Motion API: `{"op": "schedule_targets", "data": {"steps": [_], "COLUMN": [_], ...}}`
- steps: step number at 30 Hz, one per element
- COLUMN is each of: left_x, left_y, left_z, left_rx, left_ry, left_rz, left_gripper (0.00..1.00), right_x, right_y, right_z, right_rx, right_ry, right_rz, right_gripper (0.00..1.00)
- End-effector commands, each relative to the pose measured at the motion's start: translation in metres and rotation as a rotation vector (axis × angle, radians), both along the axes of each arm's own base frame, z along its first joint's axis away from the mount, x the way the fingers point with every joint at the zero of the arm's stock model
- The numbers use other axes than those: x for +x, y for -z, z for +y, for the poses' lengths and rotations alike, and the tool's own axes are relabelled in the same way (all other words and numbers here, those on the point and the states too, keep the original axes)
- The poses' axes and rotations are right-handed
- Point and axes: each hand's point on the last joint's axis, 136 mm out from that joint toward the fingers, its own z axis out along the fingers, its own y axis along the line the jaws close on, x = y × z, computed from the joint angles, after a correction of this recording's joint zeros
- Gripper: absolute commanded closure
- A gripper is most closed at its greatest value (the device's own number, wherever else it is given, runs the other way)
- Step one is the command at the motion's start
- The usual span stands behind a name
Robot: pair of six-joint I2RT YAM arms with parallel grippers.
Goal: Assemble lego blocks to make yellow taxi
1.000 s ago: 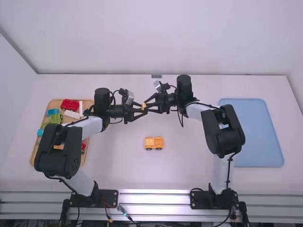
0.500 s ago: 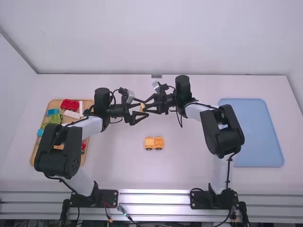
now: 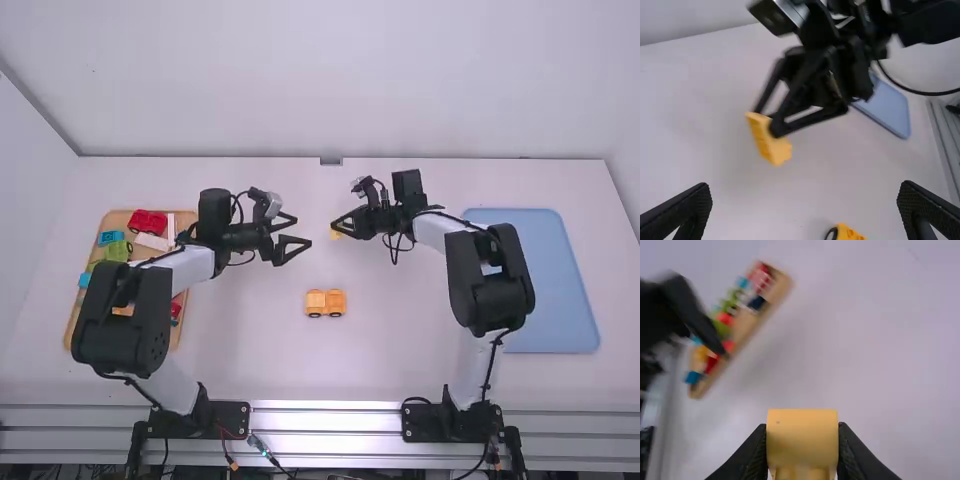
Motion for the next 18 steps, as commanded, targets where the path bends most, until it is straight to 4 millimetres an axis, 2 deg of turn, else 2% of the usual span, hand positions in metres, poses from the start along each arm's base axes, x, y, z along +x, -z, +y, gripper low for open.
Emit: {"op": "schedule_targets", "data": {"steps": [1,4,6,8,11,14,17,18], "left_x": [0.013,0.02,0.022,0.023,0.023,0.024,0.024,0.024], "left_y": [0.005,0.009,0.01,0.011,0.01,0.009,0.009,0.009], "left_z": [0.01,0.016,0.016,0.018,0.017,0.017,0.018,0.018], "left_rx": [0.042,0.07,0.077,0.081,0.081,0.08,0.08,0.08], "left_ry": [-0.074,-0.124,-0.132,-0.141,-0.141,-0.141,-0.142,-0.144], "left_rz": [-0.008,-0.007,-0.008,-0.009,-0.016,-0.02,-0.018,-0.017], "left_gripper": [0.01,0.01,0.01,0.01,0.01,0.01,0.01,0.01], "right_x": [0.017,-0.001,-0.013,-0.039,-0.059,-0.069,-0.087,-0.09], "right_y": [-0.014,0.003,0.01,0.026,0.042,0.054,0.063,0.064], "right_z": [-0.021,-0.056,-0.066,-0.069,-0.067,-0.07,-0.079,-0.08], "right_rx": [-0.33,-0.62,-0.701,-0.771,-0.785,-0.751,-0.675,-0.671], "right_ry": [0.117,0.302,0.356,0.39,0.41,0.585,0.928,0.959], "right_rz": [-0.18,-0.053,0.006,0.133,0.228,0.381,0.675,0.703], "right_gripper": [0.99,1.0,1.0,1.0,1.0,1.0,1.0,1.0]}}
